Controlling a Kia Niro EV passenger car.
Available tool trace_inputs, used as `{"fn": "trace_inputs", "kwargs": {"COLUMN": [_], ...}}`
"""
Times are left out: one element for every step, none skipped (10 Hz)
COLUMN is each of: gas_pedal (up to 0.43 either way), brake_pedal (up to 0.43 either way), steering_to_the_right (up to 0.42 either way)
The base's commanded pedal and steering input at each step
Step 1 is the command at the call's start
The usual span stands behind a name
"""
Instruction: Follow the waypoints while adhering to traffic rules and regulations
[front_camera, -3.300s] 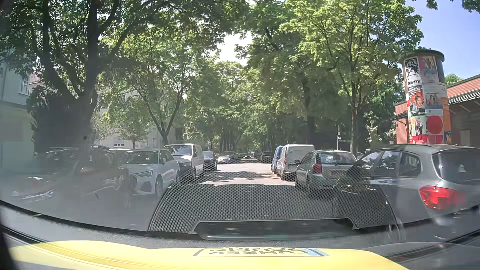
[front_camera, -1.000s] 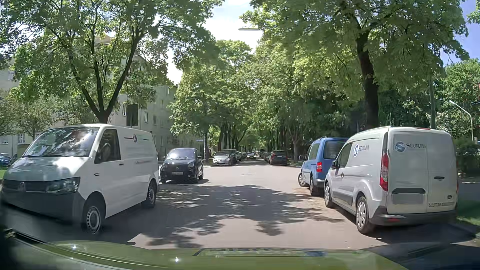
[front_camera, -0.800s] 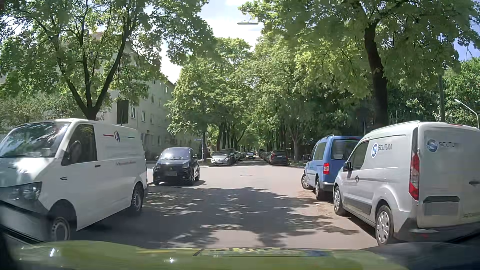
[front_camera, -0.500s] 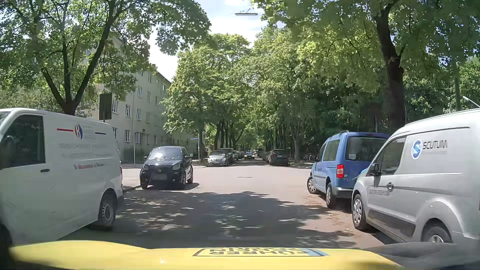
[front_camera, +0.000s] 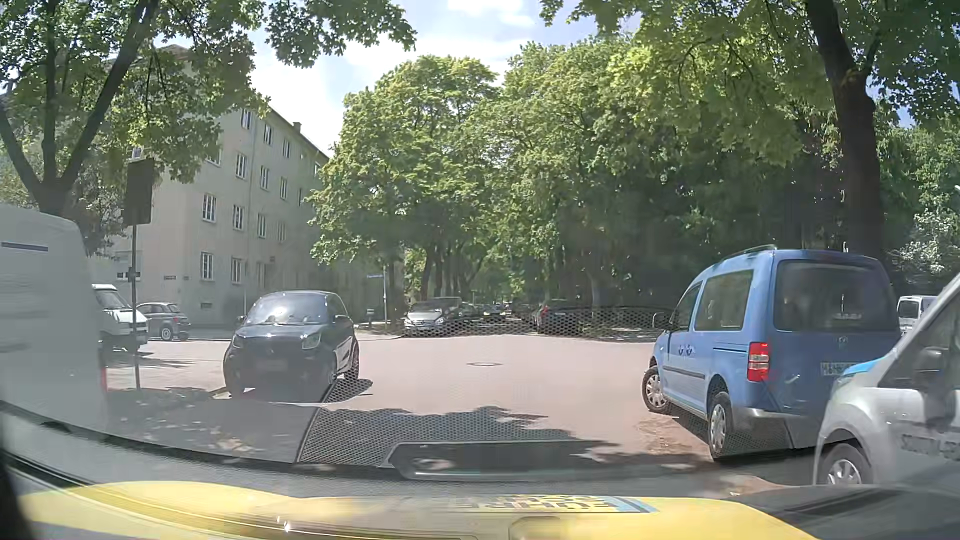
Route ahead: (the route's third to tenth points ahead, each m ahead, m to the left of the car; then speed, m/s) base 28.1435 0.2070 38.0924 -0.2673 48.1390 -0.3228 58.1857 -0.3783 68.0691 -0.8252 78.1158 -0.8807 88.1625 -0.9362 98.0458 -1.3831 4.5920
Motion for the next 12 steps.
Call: {"fn": "trace_inputs", "kwargs": {"gas_pedal": [0.000, 0.000, 0.000, 0.000, 0.000, 0.000, 0.000, 0.000, 0.000, 0.000, 0.000, 0.000], "brake_pedal": [0.000, 0.049, 0.122, 0.140, 0.152, 0.152, 0.159, 0.159, 0.159, 0.159, 0.159, 0.159], "steering_to_the_right": [0.013, 0.013, 0.013, 0.013, 0.013, 0.013, 0.013, 0.013, 0.013, 0.013, 0.013, 0.014]}}
